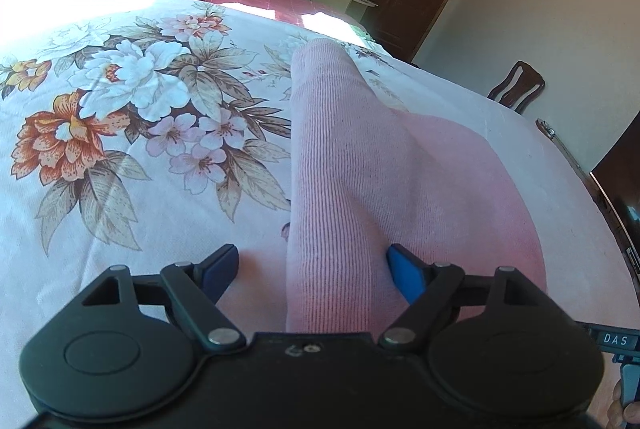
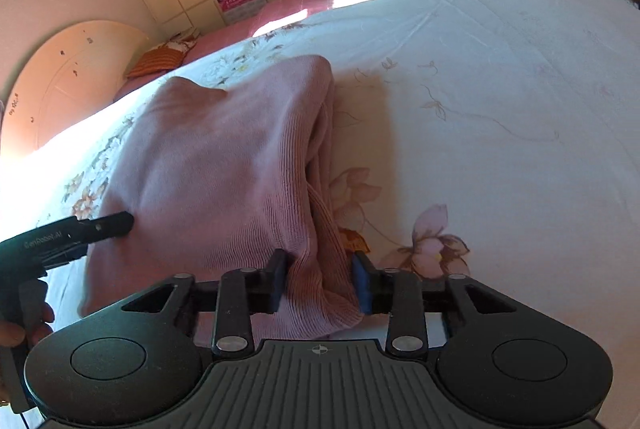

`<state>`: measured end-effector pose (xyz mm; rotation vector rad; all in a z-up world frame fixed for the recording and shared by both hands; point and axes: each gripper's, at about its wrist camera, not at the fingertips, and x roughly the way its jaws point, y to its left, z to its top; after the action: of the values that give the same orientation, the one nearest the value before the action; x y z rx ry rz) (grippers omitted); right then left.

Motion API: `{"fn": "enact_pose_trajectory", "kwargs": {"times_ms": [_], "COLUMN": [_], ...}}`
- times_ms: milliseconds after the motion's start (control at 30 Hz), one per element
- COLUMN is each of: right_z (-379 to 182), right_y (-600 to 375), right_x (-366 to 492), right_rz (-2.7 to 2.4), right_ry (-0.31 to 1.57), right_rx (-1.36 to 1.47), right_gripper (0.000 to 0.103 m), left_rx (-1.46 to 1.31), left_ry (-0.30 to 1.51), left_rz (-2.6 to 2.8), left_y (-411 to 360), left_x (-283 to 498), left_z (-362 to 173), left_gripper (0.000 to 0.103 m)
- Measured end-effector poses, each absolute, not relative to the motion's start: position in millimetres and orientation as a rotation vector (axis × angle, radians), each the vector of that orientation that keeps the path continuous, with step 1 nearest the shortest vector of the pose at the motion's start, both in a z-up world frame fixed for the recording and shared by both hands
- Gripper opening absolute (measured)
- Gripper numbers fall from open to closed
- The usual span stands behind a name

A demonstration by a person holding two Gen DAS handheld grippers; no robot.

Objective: Fold small clothes
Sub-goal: 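Press the folded bundle flat with both tools open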

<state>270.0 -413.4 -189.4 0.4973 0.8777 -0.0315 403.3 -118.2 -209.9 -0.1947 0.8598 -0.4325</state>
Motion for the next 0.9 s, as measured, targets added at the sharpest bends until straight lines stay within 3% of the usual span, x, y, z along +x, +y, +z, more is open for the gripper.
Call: {"fn": "enact_pose_trajectory", "kwargs": {"times_ms": [300, 633, 733, 900], "right_z": [-153.8, -133.8, -139.4, -154.7], "right_y": [-421.4, -417.4, -419.4, -419.9], "right_x": [265.9, 338.2, 363.3, 401.9], "right_rz": [-0.017, 0.021, -0.001, -0.041], "right_ry": [0.8, 0.777, 0.783, 0.818], "right_rx": [0.493, 0.465, 0.462, 0.401], "right_gripper": [0.031, 0.032, 0.047, 0.048], "left_rx": [-0.133, -0.082, -0.058, -0.032], "left_ry": [0.852, 0.77, 0.755, 0.772], "left_rz": [-0.416, -0.459, -0.46, -0.452], "left_y": [-126.5, -160.5, -172.9, -189.3], "left_x": [401.2, 414.9, 427.0, 455.5], "left_z": [-189.8, -149.3, -145.9, -157.1], "left_gripper": [0.077, 0.076, 0.076, 0.072]}}
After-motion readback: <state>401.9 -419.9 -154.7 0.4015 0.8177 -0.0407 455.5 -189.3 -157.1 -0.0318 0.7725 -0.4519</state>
